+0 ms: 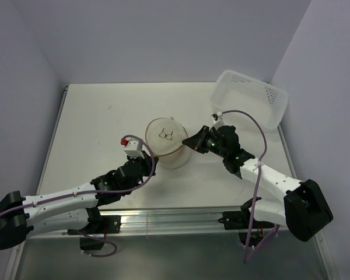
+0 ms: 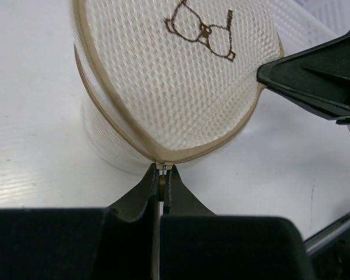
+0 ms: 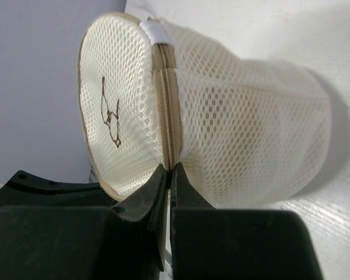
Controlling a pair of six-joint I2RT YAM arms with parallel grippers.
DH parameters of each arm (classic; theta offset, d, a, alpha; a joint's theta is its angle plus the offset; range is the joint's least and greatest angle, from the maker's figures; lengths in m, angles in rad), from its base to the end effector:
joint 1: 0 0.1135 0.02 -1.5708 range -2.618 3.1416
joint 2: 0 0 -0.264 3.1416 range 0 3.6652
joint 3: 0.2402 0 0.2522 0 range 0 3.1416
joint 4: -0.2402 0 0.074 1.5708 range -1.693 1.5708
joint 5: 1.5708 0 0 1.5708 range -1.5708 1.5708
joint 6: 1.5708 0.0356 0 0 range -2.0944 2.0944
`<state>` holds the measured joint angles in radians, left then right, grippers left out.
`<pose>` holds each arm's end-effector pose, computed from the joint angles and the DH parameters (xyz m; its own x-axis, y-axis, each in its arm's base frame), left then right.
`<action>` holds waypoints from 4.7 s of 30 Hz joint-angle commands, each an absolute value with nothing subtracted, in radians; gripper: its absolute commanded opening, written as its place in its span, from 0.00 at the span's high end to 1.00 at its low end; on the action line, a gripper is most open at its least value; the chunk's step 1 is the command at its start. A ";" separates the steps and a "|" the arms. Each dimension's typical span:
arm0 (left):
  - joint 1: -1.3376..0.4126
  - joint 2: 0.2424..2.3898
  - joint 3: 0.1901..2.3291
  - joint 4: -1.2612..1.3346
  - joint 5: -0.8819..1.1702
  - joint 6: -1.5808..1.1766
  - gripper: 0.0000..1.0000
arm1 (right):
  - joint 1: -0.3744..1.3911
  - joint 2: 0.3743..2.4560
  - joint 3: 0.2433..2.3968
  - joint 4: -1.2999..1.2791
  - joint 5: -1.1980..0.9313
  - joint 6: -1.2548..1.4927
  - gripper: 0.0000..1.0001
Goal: Place the bra in the laundry bag and zip it closed
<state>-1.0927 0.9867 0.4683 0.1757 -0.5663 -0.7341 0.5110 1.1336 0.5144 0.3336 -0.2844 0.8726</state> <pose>0.1158 -0.1820 0.2295 -0.4610 -0.3392 -0.8200 0.2801 0.8212 -0.4971 0.2100 0.1292 0.2289 -0.6974 0.4519 -0.5562 -0.2645 0.5591 0.7858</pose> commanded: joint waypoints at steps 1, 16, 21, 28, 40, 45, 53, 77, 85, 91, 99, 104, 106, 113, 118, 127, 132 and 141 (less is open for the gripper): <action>-1.097 0.907 0.459 0.040 -0.744 -0.732 1.00 | 0.466 1.172 0.638 0.270 -0.278 0.755 1.00; -1.140 0.963 0.463 0.224 -0.621 -0.784 1.00 | 0.503 1.315 0.835 0.155 -0.261 0.721 0.37; -1.140 1.049 0.494 0.297 -0.595 -0.799 1.00 | 0.628 1.097 0.577 0.245 -0.181 0.820 0.34; -1.143 1.066 0.485 0.331 -0.561 -0.802 1.00 | 0.742 1.086 0.531 0.403 -0.227 0.910 0.32; -1.146 1.066 0.476 0.342 -0.532 -0.779 1.00 | 0.747 1.269 0.601 0.456 -0.232 0.931 0.66; -1.147 1.042 0.462 0.321 -0.561 -0.764 1.00 | 0.746 1.252 0.633 0.391 -0.172 0.893 0.91; -1.154 0.913 0.388 0.166 -0.704 -0.785 1.00 | 0.641 1.308 0.735 0.304 -0.187 0.773 1.00; -1.154 0.994 0.482 0.324 -0.650 -0.733 1.00 | 0.716 1.209 0.651 0.294 -0.164 0.820 0.29; -1.154 1.015 0.485 0.328 -0.627 -0.742 1.00 | 0.736 1.272 0.646 0.405 -0.264 0.867 0.32; -1.154 1.014 0.479 0.331 -0.618 -0.742 1.00 | 0.735 1.333 0.647 0.477 -0.304 0.902 0.46; -1.154 0.954 0.460 0.261 -0.650 -0.735 1.00 | 0.692 1.344 0.687 0.410 -0.271 0.868 0.98; -1.154 0.786 0.433 0.050 -0.741 -0.753 1.00 | 0.605 1.377 0.736 0.351 -0.324 0.802 1.00; -1.151 0.732 0.414 0.008 -0.768 -0.762 1.00 | 0.572 1.397 0.777 0.336 -0.351 0.779 1.00; -1.140 0.692 0.390 -0.012 -0.770 -0.770 1.00 | 0.538 1.457 0.953 0.123 -0.370 0.618 0.94; -1.140 0.828 0.431 0.185 -0.671 -0.735 1.00 | 0.563 1.424 0.917 0.129 -0.325 0.640 0.53; -1.140 1.008 0.523 0.310 -0.631 -0.735 1.00 | 0.652 1.211 0.726 0.190 -0.227 0.747 0.27; -1.140 1.031 0.526 0.328 -0.606 -0.741 1.00 | 0.738 1.150 0.586 0.317 -0.167 0.871 0.33; -1.140 1.002 0.508 0.308 -0.569 -0.741 1.00 | 0.749 1.193 0.630 0.376 -0.204 0.905 0.41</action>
